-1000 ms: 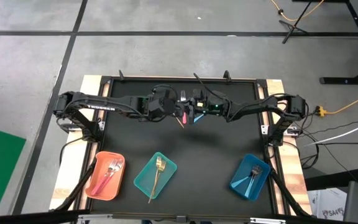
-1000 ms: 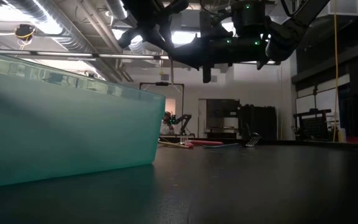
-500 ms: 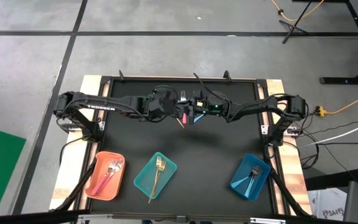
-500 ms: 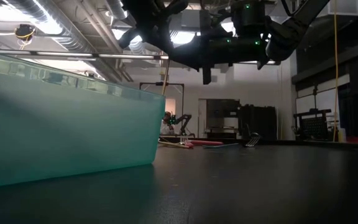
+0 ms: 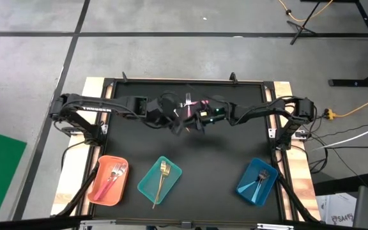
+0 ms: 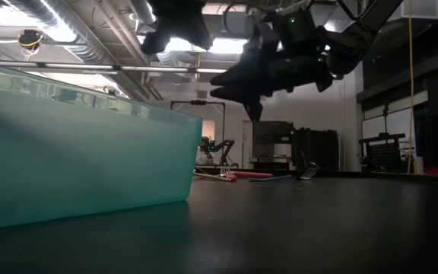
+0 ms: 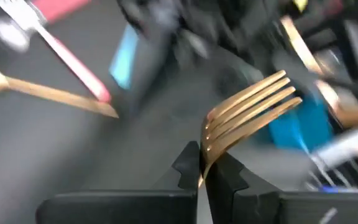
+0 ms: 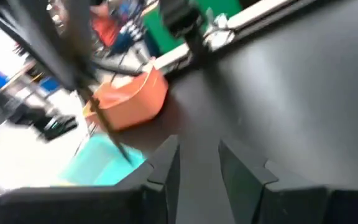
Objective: Sort silverware by color (type)
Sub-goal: Put the gold fork into the green bin
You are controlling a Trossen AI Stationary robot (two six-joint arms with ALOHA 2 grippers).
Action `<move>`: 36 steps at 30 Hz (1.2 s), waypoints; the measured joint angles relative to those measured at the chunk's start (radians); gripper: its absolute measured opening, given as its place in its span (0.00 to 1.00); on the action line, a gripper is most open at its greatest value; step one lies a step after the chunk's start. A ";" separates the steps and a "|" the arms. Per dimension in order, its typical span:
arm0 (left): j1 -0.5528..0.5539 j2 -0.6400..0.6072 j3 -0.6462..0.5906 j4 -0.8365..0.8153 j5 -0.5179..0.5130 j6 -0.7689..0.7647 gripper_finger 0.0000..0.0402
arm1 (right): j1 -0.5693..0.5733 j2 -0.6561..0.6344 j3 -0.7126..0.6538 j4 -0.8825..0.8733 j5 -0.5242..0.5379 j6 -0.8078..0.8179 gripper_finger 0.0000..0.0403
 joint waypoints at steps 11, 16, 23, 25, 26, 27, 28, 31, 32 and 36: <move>-0.237 0.051 0.000 -0.017 0.277 -0.233 0.01 | 0.000 0.000 -0.001 -0.277 0.084 -0.114 0.25; -0.347 0.099 0.000 -0.053 0.309 -0.395 0.01 | 0.000 0.000 -0.001 -0.295 0.119 -0.115 0.25; -0.385 0.202 0.000 -0.063 0.481 -0.515 0.01 | 0.000 0.000 -0.001 -0.298 0.120 -0.115 0.25; -0.370 0.238 0.000 -0.063 0.542 -0.512 0.01 | 0.000 0.000 -0.001 -0.298 0.121 -0.115 0.25; -0.360 0.255 0.000 -0.063 0.570 -0.509 0.01 | 0.000 0.000 -0.001 -0.298 0.121 -0.115 0.25; -0.348 0.270 0.000 -0.063 0.597 -0.501 0.01 | 0.000 0.000 -0.001 -0.299 0.121 -0.115 0.25; -0.336 0.286 0.000 -0.063 0.620 -0.484 0.01 | 0.000 0.000 -0.001 -0.298 0.121 -0.115 0.25; -0.295 0.323 0.000 -0.063 0.682 -0.426 0.01 | 0.000 0.000 -0.001 -0.299 0.121 -0.115 0.25; -0.280 0.330 0.000 -0.063 0.704 -0.408 0.01 | 0.000 0.000 -0.001 -0.298 0.121 -0.115 0.25; -0.224 0.347 0.000 -0.064 0.759 -0.363 0.01 | 0.000 0.000 -0.001 -0.299 0.121 -0.115 0.25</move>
